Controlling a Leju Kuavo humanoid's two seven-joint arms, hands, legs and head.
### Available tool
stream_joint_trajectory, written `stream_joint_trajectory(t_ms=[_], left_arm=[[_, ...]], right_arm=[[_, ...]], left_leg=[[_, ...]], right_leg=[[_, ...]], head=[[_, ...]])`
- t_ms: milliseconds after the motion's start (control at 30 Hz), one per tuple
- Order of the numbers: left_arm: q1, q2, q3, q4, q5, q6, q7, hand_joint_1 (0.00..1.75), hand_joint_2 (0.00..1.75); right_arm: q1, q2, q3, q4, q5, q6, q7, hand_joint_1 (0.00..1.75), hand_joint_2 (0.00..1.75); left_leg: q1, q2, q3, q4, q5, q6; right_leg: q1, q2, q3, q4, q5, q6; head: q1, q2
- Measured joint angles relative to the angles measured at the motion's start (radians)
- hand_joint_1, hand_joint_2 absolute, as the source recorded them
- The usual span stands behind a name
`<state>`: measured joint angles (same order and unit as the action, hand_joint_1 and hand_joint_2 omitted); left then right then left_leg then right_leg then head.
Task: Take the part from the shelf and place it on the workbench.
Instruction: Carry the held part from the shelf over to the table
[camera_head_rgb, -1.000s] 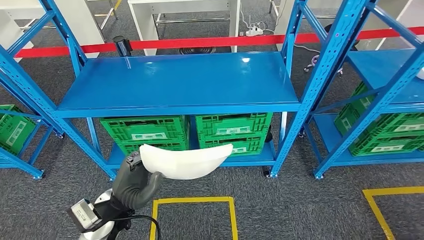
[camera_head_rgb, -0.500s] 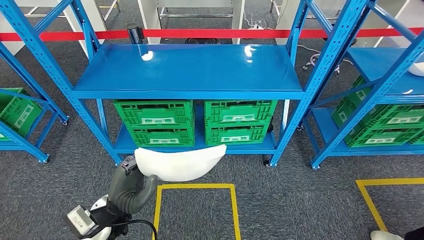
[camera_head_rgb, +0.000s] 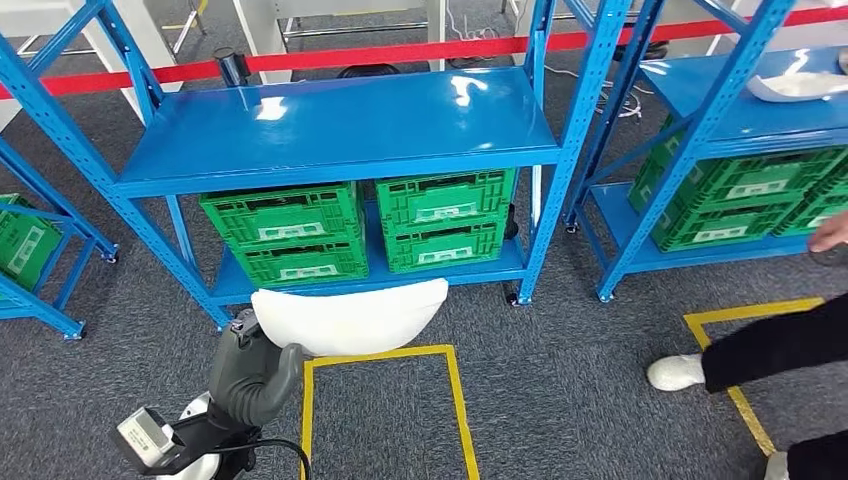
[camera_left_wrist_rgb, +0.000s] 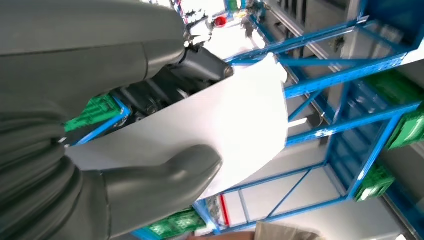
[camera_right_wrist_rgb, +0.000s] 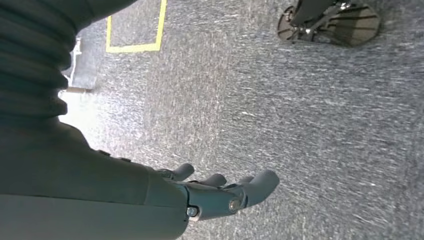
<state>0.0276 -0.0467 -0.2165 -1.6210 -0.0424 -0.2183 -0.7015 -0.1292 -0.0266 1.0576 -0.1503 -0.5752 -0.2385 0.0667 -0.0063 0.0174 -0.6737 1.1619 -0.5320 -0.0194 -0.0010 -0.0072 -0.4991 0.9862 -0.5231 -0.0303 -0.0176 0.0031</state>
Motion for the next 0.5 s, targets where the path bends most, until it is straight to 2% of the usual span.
stream_joint_trajectory(t_ms=[33, 67, 100, 133, 167, 233, 267, 300, 367, 400, 433, 500], left_arm=[[0.001, 0.000, 0.000, 0.000, 0.001, -0.003, 0.000, 1.75, 1.75], [0.002, 0.000, 0.000, 0.000, 0.001, -0.004, 0.000, 1.75, 1.75], [0.003, 0.000, 0.000, 0.000, 0.001, -0.005, 0.000, 1.75, 1.75], [0.003, 0.000, 0.000, 0.000, 0.000, -0.006, 0.000, 1.75, 1.75], [0.003, 0.000, 0.000, 0.000, -0.002, -0.004, 0.000, 1.75, 1.75], [0.002, 0.000, 0.000, 0.001, -0.008, 0.008, 0.000, 1.75, 1.75], [0.001, 0.000, 0.000, 0.001, -0.010, 0.016, 0.000, 1.75, 1.75], [0.000, 0.000, -0.001, 0.002, -0.009, 0.023, 0.000, 1.75, 1.75], [-0.008, 0.001, -0.004, 0.003, -0.003, 0.029, 0.000, 1.75, 1.75], [-0.016, 0.001, -0.006, 0.004, 0.001, 0.028, 0.000, 1.75, 1.75], [-0.023, 0.001, -0.009, 0.005, 0.005, 0.025, 0.000, 1.75, 1.75], [-0.036, 0.001, -0.013, 0.010, 0.014, 0.020, 0.000, 1.75, 1.75]], right_arm=[[-0.001, -0.002, 0.002, 0.000, 0.003, -0.001, 0.000, 0.00, 1.75], [-0.001, -0.003, 0.003, 0.000, 0.005, -0.001, 0.000, 0.00, 1.75], [0.000, -0.004, 0.005, 0.000, 0.005, -0.003, 0.000, 0.00, 1.75], [0.000, -0.004, 0.006, 0.000, 0.002, -0.007, 0.000, 0.00, 1.75], [0.000, -0.005, 0.006, 0.000, -0.003, -0.013, -0.001, 0.00, 1.75], [-0.001, -0.005, 0.006, 0.000, -0.017, -0.023, 0.000, 0.00, 1.75], [-0.002, -0.006, 0.006, 0.000, -0.021, -0.024, 0.002, 0.00, 1.75], [-0.004, -0.007, 0.006, 0.000, -0.025, -0.024, 0.002, 0.00, 1.75], [-0.006, -0.009, 0.006, 0.000, -0.034, -0.026, 0.001, 0.00, 1.75], [-0.006, -0.008, 0.006, 0.001, -0.038, -0.029, -0.002, 0.00, 1.75], [-0.007, -0.008, 0.006, 0.001, -0.041, -0.031, -0.008, 0.00, 1.75], [-0.012, -0.005, 0.006, 0.000, -0.041, -0.034, -0.018, 0.00, 1.75]], left_leg=[[0.003, -0.007, -0.023, 0.068, -0.036, -0.004], [0.005, -0.009, -0.038, 0.117, -0.056, -0.007], [0.006, -0.010, -0.036, 0.134, -0.056, -0.008], [0.007, -0.012, -0.015, 0.110, -0.038, -0.007], [0.008, -0.020, 0.024, 0.050, -0.009, -0.005], [0.011, -0.065, 0.109, -0.089, 0.031, 0.003], [0.011, -0.084, 0.134, -0.133, 0.037, 0.006], [0.010, -0.094, 0.143, -0.152, 0.034, 0.009], [0.010, -0.077, 0.142, -0.160, 0.038, 0.019], [0.011, -0.064, 0.141, -0.165, 0.040, 0.025], [0.013, -0.051, 0.140, -0.169, 0.044, 0.032], [0.013, -0.024, 0.137, -0.172, 0.048, 0.041]], right_leg=[[0.000, 0.008, -0.009, 0.001, 0.006, 0.000], [0.000, 0.017, -0.017, 0.003, 0.012, 0.001], [-0.001, 0.026, -0.024, 0.005, 0.016, 0.003], [-0.001, 0.035, -0.030, 0.007, 0.020, 0.005], [-0.002, 0.045, -0.034, 0.010, 0.022, 0.008], [-0.005, 0.064, -0.041, 0.014, 0.027, 0.016], [-0.006, 0.073, -0.046, 0.015, 0.030, 0.021], [-0.008, 0.083, -0.051, 0.015, 0.034, 0.028], [-0.010, 0.102, -0.061, 0.014, 0.042, 0.043], [-0.009, 0.097, -0.067, 0.020, 0.039, 0.048], [-0.008, 0.082, -0.079, 0.041, 0.025, 0.053], [-0.007, 0.039, -0.131, 0.146, -0.033, 0.060]], head=[[-0.001, 0.000], [-0.002, 0.000], [-0.002, 0.000], [-0.002, 0.000], [-0.003, 0.000], [-0.003, 0.000], [-0.003, 0.000], [-0.004, 0.000], [-0.006, 0.000], [-0.005, 0.000], [-0.002, 0.000], [0.005, 0.000]])
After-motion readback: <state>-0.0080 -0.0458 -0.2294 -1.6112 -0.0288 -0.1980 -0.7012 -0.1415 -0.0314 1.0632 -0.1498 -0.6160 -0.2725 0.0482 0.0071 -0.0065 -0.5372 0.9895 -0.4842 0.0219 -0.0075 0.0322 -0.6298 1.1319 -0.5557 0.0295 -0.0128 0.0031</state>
